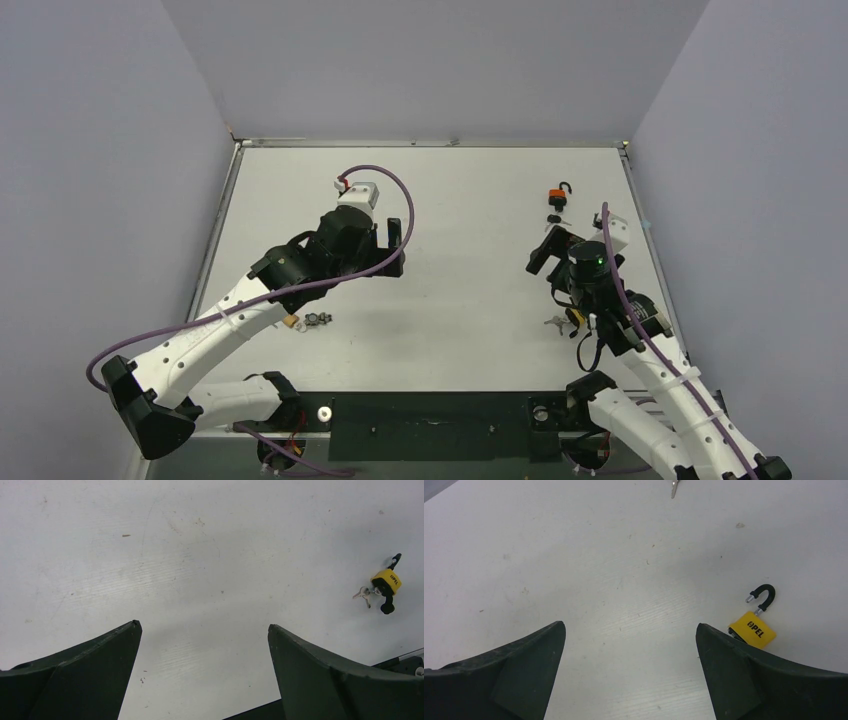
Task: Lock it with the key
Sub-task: Pick up the lock from the center of the board.
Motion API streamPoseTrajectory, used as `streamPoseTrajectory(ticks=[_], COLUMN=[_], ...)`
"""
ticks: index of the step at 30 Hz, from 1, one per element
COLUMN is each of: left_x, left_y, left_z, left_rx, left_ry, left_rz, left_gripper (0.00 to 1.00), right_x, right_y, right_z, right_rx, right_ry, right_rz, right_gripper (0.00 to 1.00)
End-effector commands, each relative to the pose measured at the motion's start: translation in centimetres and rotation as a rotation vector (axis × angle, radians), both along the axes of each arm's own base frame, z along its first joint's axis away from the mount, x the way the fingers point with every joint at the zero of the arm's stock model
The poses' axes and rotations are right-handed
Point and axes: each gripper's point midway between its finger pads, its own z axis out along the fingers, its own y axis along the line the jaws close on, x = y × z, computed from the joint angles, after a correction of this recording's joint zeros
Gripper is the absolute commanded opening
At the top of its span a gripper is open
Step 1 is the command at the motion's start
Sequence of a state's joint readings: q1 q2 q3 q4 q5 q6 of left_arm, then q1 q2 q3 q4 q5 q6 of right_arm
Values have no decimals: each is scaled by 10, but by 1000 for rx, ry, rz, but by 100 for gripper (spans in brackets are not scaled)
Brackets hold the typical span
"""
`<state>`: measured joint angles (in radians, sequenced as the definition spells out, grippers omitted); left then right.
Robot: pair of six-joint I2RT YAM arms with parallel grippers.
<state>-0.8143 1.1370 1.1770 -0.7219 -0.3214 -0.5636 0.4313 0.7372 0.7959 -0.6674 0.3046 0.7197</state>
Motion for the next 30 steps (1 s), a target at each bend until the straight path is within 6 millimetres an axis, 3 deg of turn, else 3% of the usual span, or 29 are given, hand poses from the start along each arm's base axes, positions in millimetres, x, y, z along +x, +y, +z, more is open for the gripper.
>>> streamPoseTrajectory(ticks=[1, 8, 13, 17, 23, 30], left_x=[4, 3, 2, 0, -4, -9], left_y=[3, 4, 4, 3, 0, -3], left_z=[20, 17, 15, 14, 14, 19], left_rx=[-31, -12, -13, -21, -49, -90], left_ry=[-58, -48, -42, -34, -25, -28], left_rz=[11, 6, 4, -4, -16, -35], left_gripper=[99, 99, 99, 99, 99, 99], right_x=[1, -4, -10, -15, -25, -26], right_y=[-13, -29, -44, -54, -78, -88], right_z=[10, 7, -5, -27, -75, -120], right_rx=[-17, -31, -42, -33, 23, 133], right_ry=[-6, 27, 77, 147, 299, 391], right_rz=[-77, -157, -227, -268, -358, -394], right_gripper=[100, 99, 97, 95, 88, 83])
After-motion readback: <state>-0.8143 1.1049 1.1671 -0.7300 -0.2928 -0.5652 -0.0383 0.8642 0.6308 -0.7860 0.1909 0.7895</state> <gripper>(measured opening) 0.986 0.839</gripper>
